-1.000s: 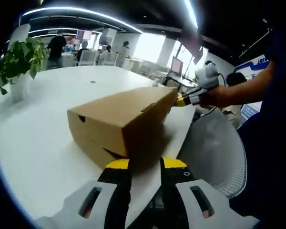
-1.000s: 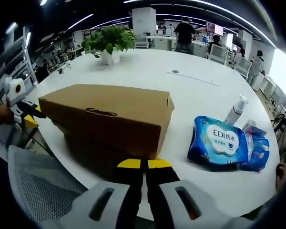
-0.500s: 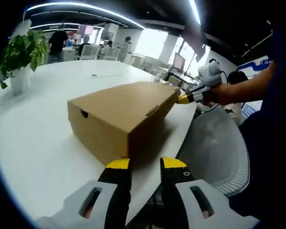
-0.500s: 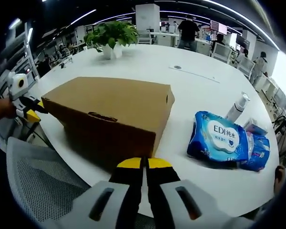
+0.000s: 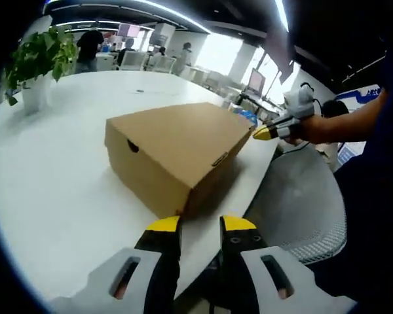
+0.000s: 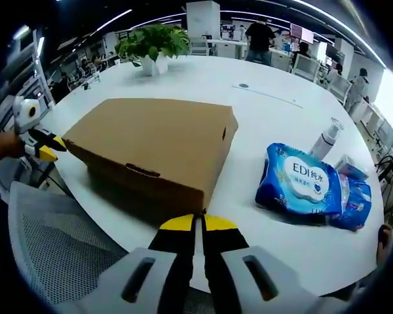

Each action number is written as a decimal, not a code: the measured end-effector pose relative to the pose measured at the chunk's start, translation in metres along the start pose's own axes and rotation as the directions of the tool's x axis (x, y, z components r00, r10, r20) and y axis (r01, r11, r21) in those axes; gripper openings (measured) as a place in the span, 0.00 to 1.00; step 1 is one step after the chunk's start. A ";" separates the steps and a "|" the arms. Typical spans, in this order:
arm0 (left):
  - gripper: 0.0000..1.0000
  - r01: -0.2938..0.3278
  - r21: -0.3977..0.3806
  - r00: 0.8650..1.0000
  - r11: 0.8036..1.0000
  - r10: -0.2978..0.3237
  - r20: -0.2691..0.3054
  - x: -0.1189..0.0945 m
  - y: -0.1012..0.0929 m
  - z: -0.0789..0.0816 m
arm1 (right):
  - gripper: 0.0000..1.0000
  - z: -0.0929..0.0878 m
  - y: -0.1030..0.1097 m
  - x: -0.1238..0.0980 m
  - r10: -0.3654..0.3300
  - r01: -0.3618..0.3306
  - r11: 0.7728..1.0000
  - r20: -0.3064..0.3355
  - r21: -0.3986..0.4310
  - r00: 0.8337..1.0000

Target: Operate the shoe box by opening the lid, removing the specified soft item, and placing it in the target area until the item is outside and the box remains undamaged.

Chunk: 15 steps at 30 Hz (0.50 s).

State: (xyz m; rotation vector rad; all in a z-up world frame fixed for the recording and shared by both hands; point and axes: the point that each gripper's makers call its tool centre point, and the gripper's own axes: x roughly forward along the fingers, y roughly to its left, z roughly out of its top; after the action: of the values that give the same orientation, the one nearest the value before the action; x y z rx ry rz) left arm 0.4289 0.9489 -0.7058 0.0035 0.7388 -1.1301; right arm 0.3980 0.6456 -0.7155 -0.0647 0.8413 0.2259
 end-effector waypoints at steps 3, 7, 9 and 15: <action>0.21 -0.037 -0.019 0.995 0.999 0.039 0.092 -0.011 0.003 0.031 | 0.02 0.015 -0.004 -0.010 -0.010 0.011 1.000 0.040 -0.016 0.999; 0.20 -0.084 0.044 0.982 0.996 0.075 0.172 -0.011 0.001 0.067 | 0.02 0.041 -0.001 -0.013 -0.002 0.005 0.999 0.104 -0.036 0.995; 0.20 -0.106 0.109 0.979 0.988 0.085 0.186 -0.005 -0.001 0.077 | 0.02 0.049 0.004 -0.009 0.011 -0.003 0.998 0.117 -0.062 0.993; 0.19 -0.128 0.201 0.990 0.971 0.115 0.078 0.024 -0.002 0.058 | 0.02 0.054 0.013 0.005 0.027 -0.017 0.996 0.112 -0.083 0.993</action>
State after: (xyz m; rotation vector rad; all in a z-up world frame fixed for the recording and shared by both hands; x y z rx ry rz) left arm 0.4633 0.9079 -0.6731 0.1832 0.5525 -1.0798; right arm 0.4379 0.6666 -0.6831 -0.1180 0.7205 0.2821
